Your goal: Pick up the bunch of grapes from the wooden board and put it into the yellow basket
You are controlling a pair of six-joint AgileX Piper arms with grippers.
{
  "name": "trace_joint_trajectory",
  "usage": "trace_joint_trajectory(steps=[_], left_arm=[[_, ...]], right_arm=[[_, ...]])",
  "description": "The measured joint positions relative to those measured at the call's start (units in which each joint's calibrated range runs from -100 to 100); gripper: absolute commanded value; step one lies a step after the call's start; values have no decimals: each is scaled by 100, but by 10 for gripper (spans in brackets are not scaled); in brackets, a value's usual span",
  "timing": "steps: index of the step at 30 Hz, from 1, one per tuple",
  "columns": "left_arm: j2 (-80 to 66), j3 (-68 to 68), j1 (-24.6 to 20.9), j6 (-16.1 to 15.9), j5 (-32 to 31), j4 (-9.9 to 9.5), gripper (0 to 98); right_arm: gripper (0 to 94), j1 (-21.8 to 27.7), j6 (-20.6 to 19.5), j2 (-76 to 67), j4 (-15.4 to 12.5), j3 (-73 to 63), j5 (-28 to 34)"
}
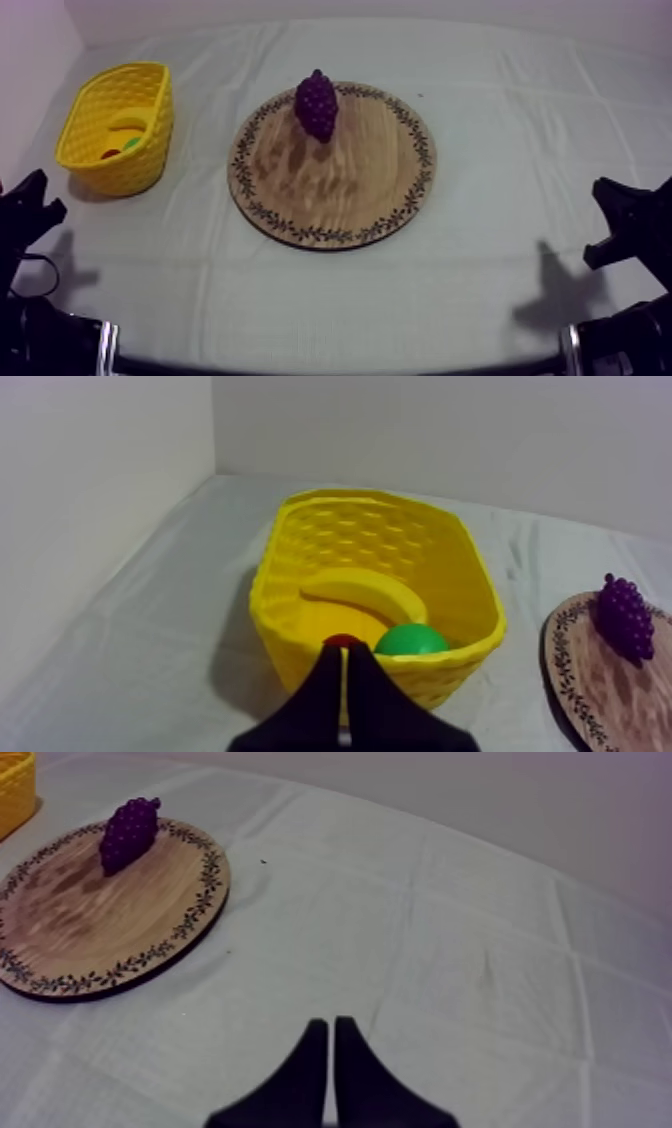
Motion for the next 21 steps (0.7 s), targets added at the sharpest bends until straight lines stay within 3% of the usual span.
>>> trace_joint_trajectory(steps=[4,12,16,21], left_arm=[[0,0,-13,102,149,95,2],[0,0,-13,736,141,102,12],[0,0,-13,722,195,102,4],[0,-7,-31,439,304,108,1]], right_arm=[[4,0,0,0,0,0,0],[4,0,0,0,0,0,0],[4,0,0,0,0,0,0],[4,0,0,0,0,0,0]])
